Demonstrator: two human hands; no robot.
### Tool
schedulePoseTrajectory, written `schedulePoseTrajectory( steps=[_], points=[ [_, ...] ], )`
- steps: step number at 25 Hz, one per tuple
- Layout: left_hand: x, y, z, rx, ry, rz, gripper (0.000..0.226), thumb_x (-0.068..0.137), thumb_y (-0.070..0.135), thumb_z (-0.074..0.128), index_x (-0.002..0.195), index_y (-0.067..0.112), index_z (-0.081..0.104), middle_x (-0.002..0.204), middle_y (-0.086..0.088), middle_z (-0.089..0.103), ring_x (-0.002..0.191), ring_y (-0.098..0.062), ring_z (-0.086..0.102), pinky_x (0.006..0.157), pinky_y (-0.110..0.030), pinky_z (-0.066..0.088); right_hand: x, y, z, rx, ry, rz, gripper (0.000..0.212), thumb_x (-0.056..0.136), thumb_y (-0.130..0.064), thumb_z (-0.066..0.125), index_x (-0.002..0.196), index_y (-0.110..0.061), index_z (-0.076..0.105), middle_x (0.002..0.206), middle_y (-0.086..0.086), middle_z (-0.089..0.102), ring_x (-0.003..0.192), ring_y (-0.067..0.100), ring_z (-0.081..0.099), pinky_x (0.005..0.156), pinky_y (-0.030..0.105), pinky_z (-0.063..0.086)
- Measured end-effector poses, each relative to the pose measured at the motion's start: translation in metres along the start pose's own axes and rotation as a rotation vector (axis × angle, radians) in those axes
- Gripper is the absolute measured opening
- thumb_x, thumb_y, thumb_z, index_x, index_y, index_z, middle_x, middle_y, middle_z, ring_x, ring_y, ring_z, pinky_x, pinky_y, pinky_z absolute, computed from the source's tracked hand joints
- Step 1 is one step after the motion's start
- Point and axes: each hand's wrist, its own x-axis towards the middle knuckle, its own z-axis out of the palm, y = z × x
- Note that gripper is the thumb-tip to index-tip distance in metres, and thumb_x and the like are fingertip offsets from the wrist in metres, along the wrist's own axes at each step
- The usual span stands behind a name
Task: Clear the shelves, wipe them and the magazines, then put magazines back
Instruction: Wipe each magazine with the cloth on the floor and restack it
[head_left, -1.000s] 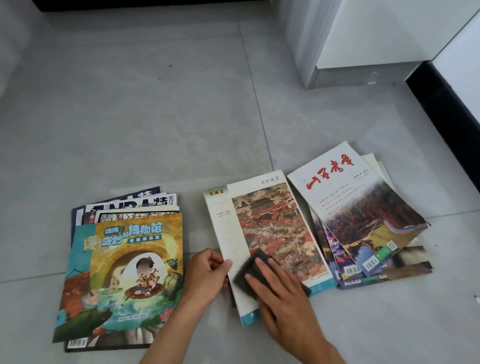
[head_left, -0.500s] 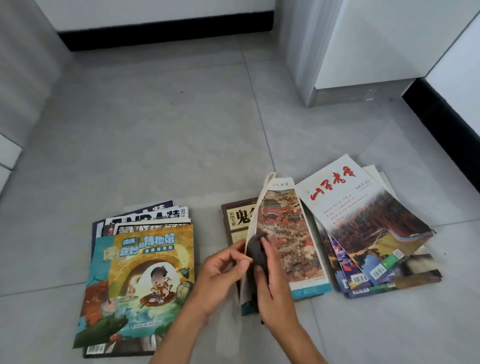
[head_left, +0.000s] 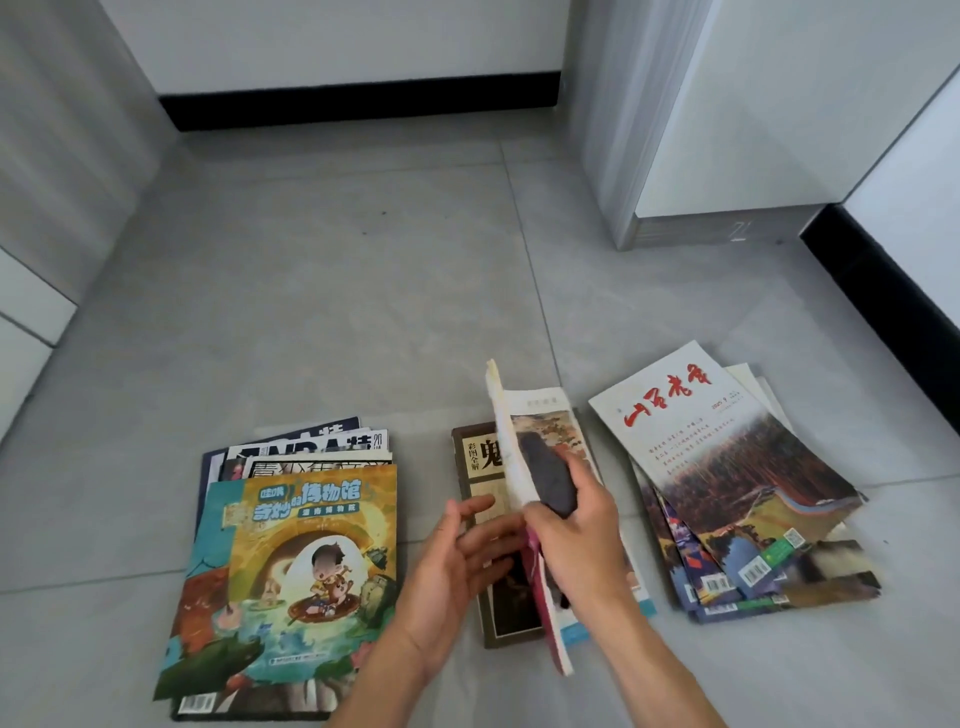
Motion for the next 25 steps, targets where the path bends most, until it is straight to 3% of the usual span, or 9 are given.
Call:
schedulePoseTrajectory(
  steps=[2, 5, 9, 11, 14, 16, 18, 21, 25],
  points=[
    [0.005, 0.006, -0.013, 0.104, 0.117, 0.102, 0.040, 0.085, 0.042, 0.067, 0.118, 0.019, 0.062, 0.114, -0.015, 0.070, 0.105, -0.029, 0.067, 0.093, -0.044, 0.050, -0.005, -0.011, -0.028, 0.281, -0.191, 0.080, 0.057, 0.067, 0.009, 0.075, 0.105, -0.033, 0.069, 0.103, -0.008, 0.076, 0.094, 0.011, 0.071, 0.075, 0.024, 0.057],
    [0.008, 0.016, -0.039, 0.045, 0.100, 0.124, 0.076, 0.059, 0.041, 0.088, 0.127, 0.024, 0.058, 0.120, -0.003, 0.069, 0.113, -0.027, 0.064, 0.093, -0.044, 0.051, -0.012, -0.024, -0.065, 0.578, -0.451, 0.172, 0.057, 0.043, -0.003, 0.082, 0.095, -0.027, 0.080, 0.097, 0.014, 0.076, 0.085, 0.026, 0.074, 0.067, 0.032, 0.060],
    [-0.004, 0.032, -0.048, 0.024, -0.179, 0.062, 0.063, 0.030, 0.038, 0.101, 0.086, 0.021, 0.077, 0.089, -0.007, 0.074, 0.069, -0.018, 0.062, 0.049, -0.022, 0.042, 0.003, -0.020, -0.098, 0.645, -0.537, 0.160, 0.061, 0.025, -0.007, 0.096, 0.083, -0.018, 0.081, 0.087, 0.016, 0.076, 0.076, 0.028, 0.075, 0.063, 0.033, 0.059],
    [-0.011, 0.045, -0.040, 0.110, -0.210, 0.076, 0.064, 0.028, 0.034, 0.102, 0.083, 0.013, 0.076, 0.090, -0.013, 0.074, 0.063, -0.020, 0.065, 0.043, -0.019, 0.043, 0.015, -0.014, -0.108, 0.564, -0.492, 0.180, 0.071, 0.022, -0.023, 0.103, 0.090, -0.020, 0.081, 0.096, 0.017, 0.076, 0.084, 0.031, 0.074, 0.068, 0.035, 0.060],
    [-0.014, 0.068, -0.026, 0.120, -0.119, 0.167, 0.079, 0.036, 0.030, 0.100, 0.105, 0.007, 0.068, 0.103, -0.016, 0.074, 0.092, -0.032, 0.073, 0.068, -0.035, 0.060, 0.030, -0.008, -0.112, 0.357, -0.315, 0.185, 0.066, 0.043, -0.027, 0.099, 0.104, -0.026, 0.075, 0.108, 0.012, 0.075, 0.101, 0.032, 0.071, 0.083, 0.040, 0.058],
    [-0.015, 0.076, -0.013, 0.191, -0.009, 0.242, 0.053, 0.057, 0.025, 0.090, 0.104, 0.013, 0.070, 0.102, -0.008, 0.076, 0.099, -0.029, 0.072, 0.078, -0.043, 0.059, 0.035, -0.009, -0.104, 0.202, -0.152, 0.142, 0.053, 0.065, -0.005, 0.086, 0.108, -0.030, 0.071, 0.107, 0.004, 0.076, 0.104, 0.027, 0.070, 0.090, 0.043, 0.055],
    [-0.013, 0.077, 0.000, 0.330, 0.105, 0.328, 0.026, 0.073, 0.017, 0.078, 0.097, 0.024, 0.073, 0.097, 0.006, 0.077, 0.095, -0.017, 0.072, 0.075, -0.036, 0.060, 0.035, -0.019, -0.094, -0.048, 0.089, 0.028, 0.049, 0.075, 0.008, 0.072, 0.103, -0.032, 0.068, 0.101, -0.006, 0.074, 0.099, 0.019, 0.068, 0.084, 0.035, 0.054],
    [-0.011, 0.072, 0.016, 0.510, 0.081, 0.464, 0.030, 0.088, 0.008, 0.069, 0.085, 0.037, 0.074, 0.090, 0.019, 0.075, 0.091, -0.001, 0.070, 0.066, -0.019, 0.058, 0.019, -0.058, -0.071, -0.360, 0.367, -0.456, 0.051, 0.077, 0.004, 0.066, 0.122, -0.020, 0.064, 0.118, -0.008, 0.063, 0.106, 0.012, 0.058, 0.091, 0.030, 0.052],
    [-0.011, 0.068, 0.024, 0.617, 0.017, 0.707, 0.013, 0.089, 0.015, 0.064, 0.078, 0.017, 0.070, 0.070, 0.000, 0.069, 0.065, -0.008, 0.062, 0.054, -0.029, 0.051, -0.004, -0.106, -0.032, -0.648, 0.227, -0.955, 0.052, 0.078, -0.006, 0.057, 0.128, -0.018, 0.065, 0.135, 0.001, 0.060, 0.107, 0.027, 0.053, 0.091, 0.037, 0.049]
  ],
)
